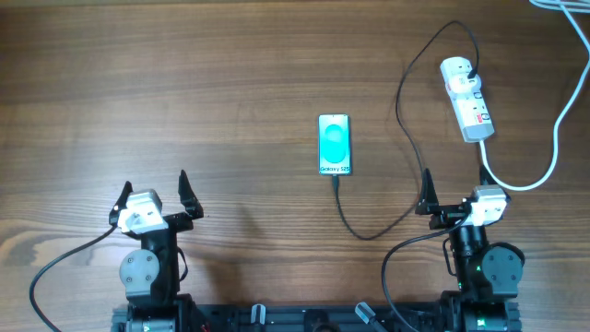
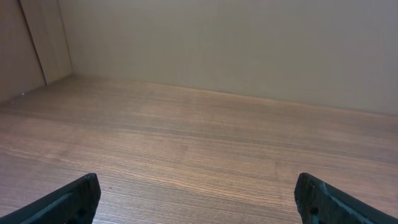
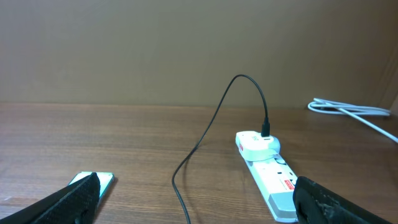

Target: Plug charger to phone and switch on socket

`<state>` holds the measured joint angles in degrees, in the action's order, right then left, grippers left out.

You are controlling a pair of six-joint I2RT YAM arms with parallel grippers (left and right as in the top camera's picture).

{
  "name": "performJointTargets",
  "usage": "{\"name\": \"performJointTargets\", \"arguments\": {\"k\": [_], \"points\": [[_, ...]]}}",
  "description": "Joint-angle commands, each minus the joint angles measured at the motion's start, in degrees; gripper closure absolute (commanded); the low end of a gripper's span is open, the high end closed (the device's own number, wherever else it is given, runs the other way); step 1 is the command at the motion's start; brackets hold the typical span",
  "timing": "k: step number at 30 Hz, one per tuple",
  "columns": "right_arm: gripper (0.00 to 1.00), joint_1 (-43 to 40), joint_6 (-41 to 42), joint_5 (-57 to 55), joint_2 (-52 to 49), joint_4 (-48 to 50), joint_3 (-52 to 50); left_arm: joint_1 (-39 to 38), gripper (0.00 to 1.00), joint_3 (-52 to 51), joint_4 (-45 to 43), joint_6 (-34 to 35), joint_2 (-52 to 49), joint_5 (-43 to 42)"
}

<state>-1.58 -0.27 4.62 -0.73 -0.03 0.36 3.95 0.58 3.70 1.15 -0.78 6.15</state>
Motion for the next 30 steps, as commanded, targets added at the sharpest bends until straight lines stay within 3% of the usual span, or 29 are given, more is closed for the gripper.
{"name": "performJointTargets", "arguments": {"k": [1,30], "points": [[0.00,0.3,0.3,-0.8,0.5,0.1,-0.1,0.5,0.00,-0.3,0.3,-1.2,0.6,-0.3],[0.00,0.3,0.3,-0.8,0.5,0.1,-0.1,0.5,0.00,-0.2,0.4,-3.7,0.6,-3.3]]}}
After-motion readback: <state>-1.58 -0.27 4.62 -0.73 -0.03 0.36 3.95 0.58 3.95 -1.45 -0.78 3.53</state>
